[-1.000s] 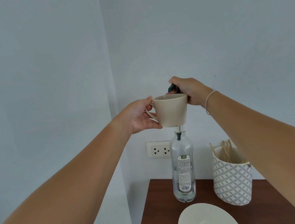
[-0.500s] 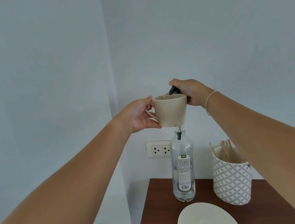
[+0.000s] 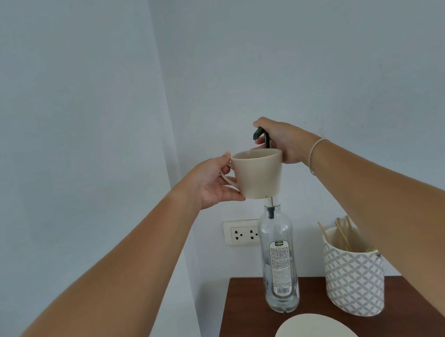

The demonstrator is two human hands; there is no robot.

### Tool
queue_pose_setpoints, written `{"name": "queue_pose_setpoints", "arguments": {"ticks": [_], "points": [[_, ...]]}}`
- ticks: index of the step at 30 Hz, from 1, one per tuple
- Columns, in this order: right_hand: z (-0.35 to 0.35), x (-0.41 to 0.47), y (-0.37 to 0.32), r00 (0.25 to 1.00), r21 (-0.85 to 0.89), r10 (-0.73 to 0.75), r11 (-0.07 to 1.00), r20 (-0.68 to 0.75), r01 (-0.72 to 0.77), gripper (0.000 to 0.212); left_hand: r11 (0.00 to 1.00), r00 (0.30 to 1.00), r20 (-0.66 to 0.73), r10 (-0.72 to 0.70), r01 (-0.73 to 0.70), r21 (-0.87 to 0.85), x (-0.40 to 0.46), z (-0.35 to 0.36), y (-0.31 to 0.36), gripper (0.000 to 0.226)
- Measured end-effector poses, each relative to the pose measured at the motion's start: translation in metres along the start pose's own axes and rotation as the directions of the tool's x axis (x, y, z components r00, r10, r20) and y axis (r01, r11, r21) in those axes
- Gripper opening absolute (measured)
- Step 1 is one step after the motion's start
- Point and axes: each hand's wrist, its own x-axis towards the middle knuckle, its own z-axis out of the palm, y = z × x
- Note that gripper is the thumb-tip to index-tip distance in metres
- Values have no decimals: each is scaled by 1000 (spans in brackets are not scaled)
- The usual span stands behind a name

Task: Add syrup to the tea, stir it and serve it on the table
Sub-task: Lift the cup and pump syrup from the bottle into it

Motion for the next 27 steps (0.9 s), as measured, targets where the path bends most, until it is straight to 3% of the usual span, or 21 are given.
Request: {"name": "queue_pose_setpoints", "arguments": {"ticks": [27], "points": [[2, 1, 1, 999, -87, -10, 996, -52, 5, 32, 1000, 1000, 4, 6, -6, 16, -1, 3, 4, 35]]}}
